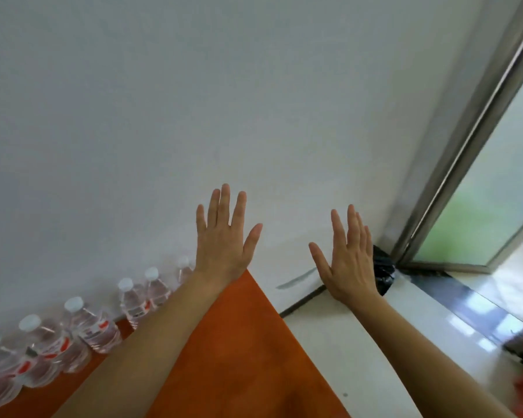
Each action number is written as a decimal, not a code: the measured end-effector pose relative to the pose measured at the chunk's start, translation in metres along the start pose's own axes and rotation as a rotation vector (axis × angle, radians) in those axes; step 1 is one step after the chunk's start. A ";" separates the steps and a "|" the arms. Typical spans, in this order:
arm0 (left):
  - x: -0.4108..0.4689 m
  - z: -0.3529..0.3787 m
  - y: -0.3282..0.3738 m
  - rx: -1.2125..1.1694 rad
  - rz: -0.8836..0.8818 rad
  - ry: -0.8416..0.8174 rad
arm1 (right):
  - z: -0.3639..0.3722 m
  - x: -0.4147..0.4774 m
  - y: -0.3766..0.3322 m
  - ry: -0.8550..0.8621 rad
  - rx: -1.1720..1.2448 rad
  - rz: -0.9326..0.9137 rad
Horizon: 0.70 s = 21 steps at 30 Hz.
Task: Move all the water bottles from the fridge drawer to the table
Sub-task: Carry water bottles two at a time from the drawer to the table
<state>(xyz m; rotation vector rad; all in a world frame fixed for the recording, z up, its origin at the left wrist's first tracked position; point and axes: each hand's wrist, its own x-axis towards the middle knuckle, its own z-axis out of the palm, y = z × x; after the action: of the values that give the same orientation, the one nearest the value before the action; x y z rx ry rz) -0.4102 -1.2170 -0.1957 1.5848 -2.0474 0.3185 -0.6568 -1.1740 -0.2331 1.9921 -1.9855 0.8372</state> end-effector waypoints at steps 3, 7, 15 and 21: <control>-0.009 -0.011 0.091 -0.077 0.139 -0.003 | -0.068 -0.046 0.064 0.082 -0.021 0.107; -0.047 -0.025 0.236 -0.160 0.341 -0.032 | -0.168 -0.146 0.157 0.211 -0.071 0.271; -0.189 -0.066 0.544 -0.374 0.716 -0.130 | -0.373 -0.399 0.309 0.284 -0.406 0.630; -0.280 -0.104 0.715 -0.526 1.002 -0.184 | -0.478 -0.532 0.370 0.377 -0.621 0.868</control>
<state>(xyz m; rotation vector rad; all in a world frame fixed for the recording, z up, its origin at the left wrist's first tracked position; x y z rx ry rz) -1.0127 -0.7313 -0.1660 0.2135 -2.6371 -0.0428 -1.0964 -0.4992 -0.2095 0.5663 -2.4301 0.5463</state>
